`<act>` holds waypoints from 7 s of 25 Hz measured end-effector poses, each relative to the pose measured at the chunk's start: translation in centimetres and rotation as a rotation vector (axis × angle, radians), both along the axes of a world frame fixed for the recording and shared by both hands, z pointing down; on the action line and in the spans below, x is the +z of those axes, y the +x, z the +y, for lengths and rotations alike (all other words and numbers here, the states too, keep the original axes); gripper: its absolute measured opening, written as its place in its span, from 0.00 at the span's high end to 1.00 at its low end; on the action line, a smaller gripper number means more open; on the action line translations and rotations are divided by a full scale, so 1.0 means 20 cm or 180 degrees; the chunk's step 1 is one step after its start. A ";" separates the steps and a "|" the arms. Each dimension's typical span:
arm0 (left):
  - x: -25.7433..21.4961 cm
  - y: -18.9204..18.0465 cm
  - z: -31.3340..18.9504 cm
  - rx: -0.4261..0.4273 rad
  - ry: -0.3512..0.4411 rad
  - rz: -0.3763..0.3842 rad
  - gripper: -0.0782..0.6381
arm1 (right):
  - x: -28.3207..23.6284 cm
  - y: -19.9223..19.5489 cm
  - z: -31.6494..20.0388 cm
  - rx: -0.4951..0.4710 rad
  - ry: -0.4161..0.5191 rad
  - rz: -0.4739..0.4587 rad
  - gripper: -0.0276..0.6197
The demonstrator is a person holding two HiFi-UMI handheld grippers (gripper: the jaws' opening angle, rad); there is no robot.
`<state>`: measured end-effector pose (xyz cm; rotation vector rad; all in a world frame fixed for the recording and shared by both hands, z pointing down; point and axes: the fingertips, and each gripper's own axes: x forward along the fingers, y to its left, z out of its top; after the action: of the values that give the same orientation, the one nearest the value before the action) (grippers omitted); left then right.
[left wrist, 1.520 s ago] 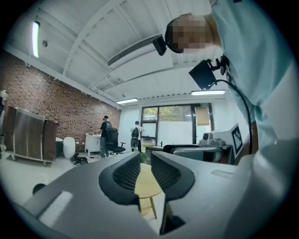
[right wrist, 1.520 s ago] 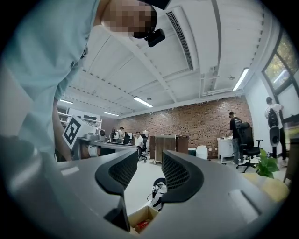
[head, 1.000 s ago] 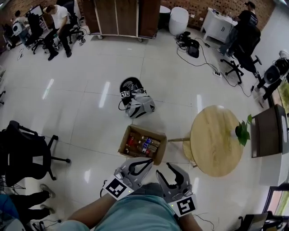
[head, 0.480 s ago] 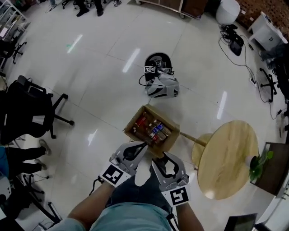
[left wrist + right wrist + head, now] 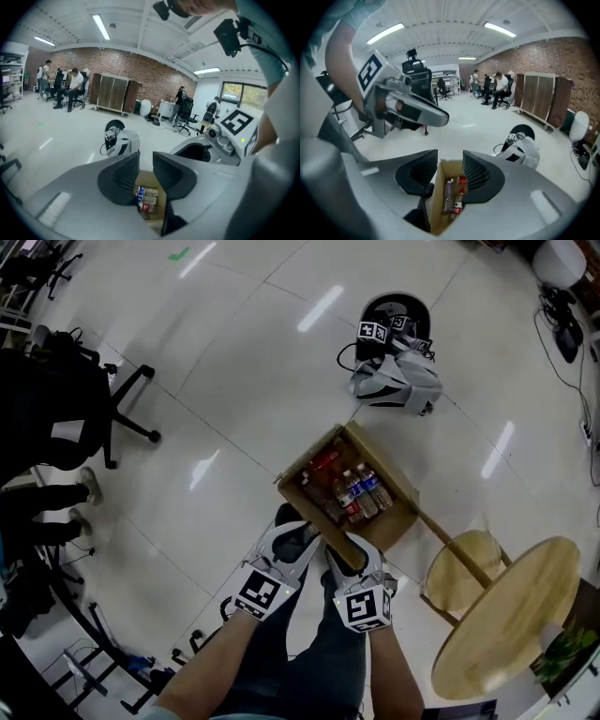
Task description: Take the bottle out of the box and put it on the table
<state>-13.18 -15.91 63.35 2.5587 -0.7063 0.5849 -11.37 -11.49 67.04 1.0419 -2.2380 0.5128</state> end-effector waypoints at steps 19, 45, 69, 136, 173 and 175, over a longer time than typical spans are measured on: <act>1.27 -0.33 -0.14 -0.0359 -0.0415 -0.0284 0.77 | 2.48 -0.15 0.09 -0.0911 -0.1909 0.1164 0.54; 1.23 -0.44 -0.15 -0.0503 -0.0371 -0.0257 0.78 | 2.77 -0.25 -0.05 -0.0543 -0.1915 0.1018 0.55; -0.49 0.09 -0.14 0.0475 0.0472 0.0188 0.80 | -0.63 0.33 -0.35 0.0978 0.1007 -0.0738 0.54; -0.88 1.93 1.55 0.3512 0.0631 0.0689 0.88 | -0.81 1.97 1.64 0.4455 0.2119 0.0324 0.45; -1.99 0.36 1.27 0.3540 0.0854 0.2142 0.88 | -2.22 0.34 1.23 0.4046 0.2771 0.0473 0.44; -2.01 0.30 1.30 0.3583 0.0817 0.2191 0.88 | -2.27 0.27 1.25 0.4068 0.2779 0.0555 0.44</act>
<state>-7.25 10.02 23.13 2.9192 0.9981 -0.1527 -5.91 13.46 21.70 2.8052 -1.3275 -0.1553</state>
